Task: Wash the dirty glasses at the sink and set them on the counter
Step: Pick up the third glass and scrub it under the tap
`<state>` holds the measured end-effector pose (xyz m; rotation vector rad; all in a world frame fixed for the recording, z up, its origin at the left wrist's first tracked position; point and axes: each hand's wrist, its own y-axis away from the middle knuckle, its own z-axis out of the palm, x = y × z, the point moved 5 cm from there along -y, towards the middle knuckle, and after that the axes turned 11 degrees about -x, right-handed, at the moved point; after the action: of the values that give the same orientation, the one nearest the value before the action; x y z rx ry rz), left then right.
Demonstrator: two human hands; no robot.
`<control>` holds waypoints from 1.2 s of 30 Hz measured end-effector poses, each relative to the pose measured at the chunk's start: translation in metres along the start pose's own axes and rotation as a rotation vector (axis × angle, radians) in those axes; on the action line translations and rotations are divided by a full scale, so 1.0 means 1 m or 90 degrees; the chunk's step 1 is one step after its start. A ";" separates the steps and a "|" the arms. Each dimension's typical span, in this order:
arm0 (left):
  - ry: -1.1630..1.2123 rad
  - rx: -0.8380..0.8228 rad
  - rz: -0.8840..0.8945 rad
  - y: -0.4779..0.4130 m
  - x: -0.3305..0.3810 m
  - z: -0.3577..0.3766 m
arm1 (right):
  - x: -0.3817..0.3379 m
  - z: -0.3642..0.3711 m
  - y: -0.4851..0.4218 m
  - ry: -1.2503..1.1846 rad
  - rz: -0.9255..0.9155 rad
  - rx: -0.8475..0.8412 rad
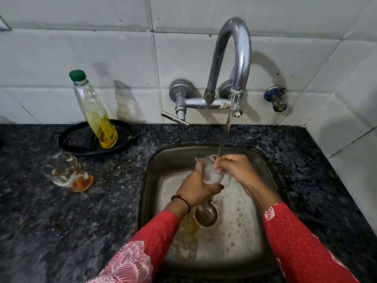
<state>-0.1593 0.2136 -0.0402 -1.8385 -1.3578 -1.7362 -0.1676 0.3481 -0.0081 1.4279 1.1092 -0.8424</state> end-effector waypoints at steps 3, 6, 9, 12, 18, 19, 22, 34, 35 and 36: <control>0.105 -0.009 0.050 -0.001 -0.001 0.006 | -0.006 0.002 0.002 -0.041 -0.025 0.009; 0.447 -0.181 0.042 0.005 0.004 0.003 | -0.006 0.003 0.007 -0.286 -0.038 -0.056; 0.378 -0.156 0.038 0.003 0.002 0.004 | -0.007 0.003 0.005 -0.127 -0.016 -0.008; 0.097 0.043 0.066 -0.004 -0.001 0.001 | -0.013 0.007 0.002 0.063 -0.001 0.057; 0.572 -0.219 0.045 0.015 0.008 0.006 | -0.012 0.006 0.010 -0.311 -0.047 0.011; 0.517 -0.213 0.021 0.013 0.004 0.008 | -0.010 0.005 0.009 -0.218 -0.033 0.012; 0.051 -0.037 0.016 0.003 -0.002 0.004 | -0.011 0.008 0.003 0.226 0.024 0.024; 0.020 -0.012 0.072 0.002 0.019 0.007 | -0.010 0.007 0.004 0.100 -0.004 0.093; -0.029 0.007 0.085 -0.001 0.016 0.005 | -0.011 0.008 0.005 0.085 -0.017 0.093; 0.024 -0.005 0.095 -0.002 0.016 0.002 | -0.011 0.007 0.007 0.011 -0.031 0.095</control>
<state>-0.1617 0.2227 -0.0272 -1.8495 -1.1687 -1.6930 -0.1638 0.3396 0.0033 1.5390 1.1173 -0.9656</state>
